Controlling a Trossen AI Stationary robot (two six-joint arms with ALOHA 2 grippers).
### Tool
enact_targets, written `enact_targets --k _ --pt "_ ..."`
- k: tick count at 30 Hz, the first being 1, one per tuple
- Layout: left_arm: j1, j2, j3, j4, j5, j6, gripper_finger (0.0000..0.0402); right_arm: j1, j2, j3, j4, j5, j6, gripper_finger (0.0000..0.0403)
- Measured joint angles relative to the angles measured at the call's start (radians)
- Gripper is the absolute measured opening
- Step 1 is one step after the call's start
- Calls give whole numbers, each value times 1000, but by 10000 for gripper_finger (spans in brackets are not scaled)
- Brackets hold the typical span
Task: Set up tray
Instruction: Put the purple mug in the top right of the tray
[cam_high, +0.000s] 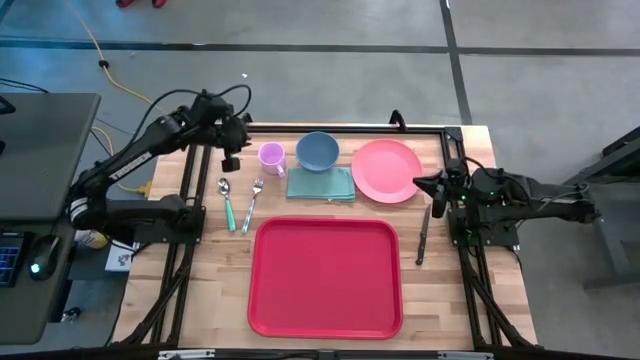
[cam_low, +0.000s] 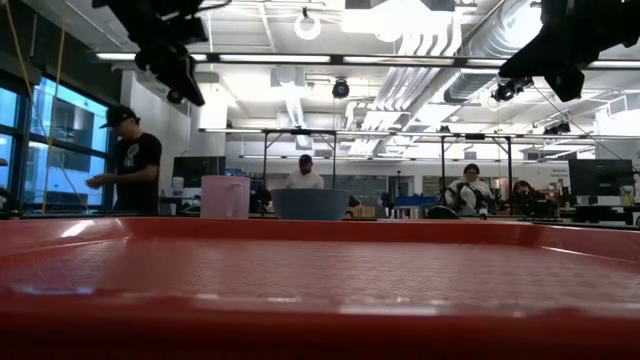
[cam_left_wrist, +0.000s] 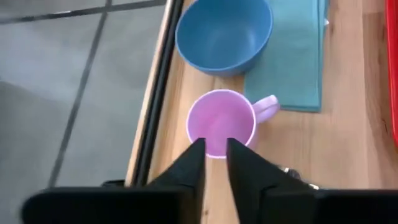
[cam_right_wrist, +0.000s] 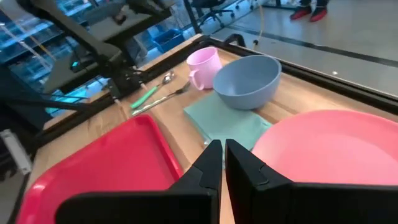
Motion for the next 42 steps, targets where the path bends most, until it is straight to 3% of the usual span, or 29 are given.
enact_targets --k 5,10,14,22,27,42 --pt "0 65 0 -3 -12 73 211 0 -1 0 0 -20 -4 17" --pt "0 123 0 -47 -5 127 287 0 -1 0 0 -19 -4 79" --pt "0 174 0 -89 -4 191 318 0 0 0 0 -15 0 134" --pt "-23 255 0 -65 20 204 311 0 -1 0 -2 -8 -6 204" --pt "-72 286 0 -26 12 240 300 0 0 0 -20 -8 -8 208" --pt "-105 416 1 85 -163 330 294 0 0 0 -24 -8 1 208"
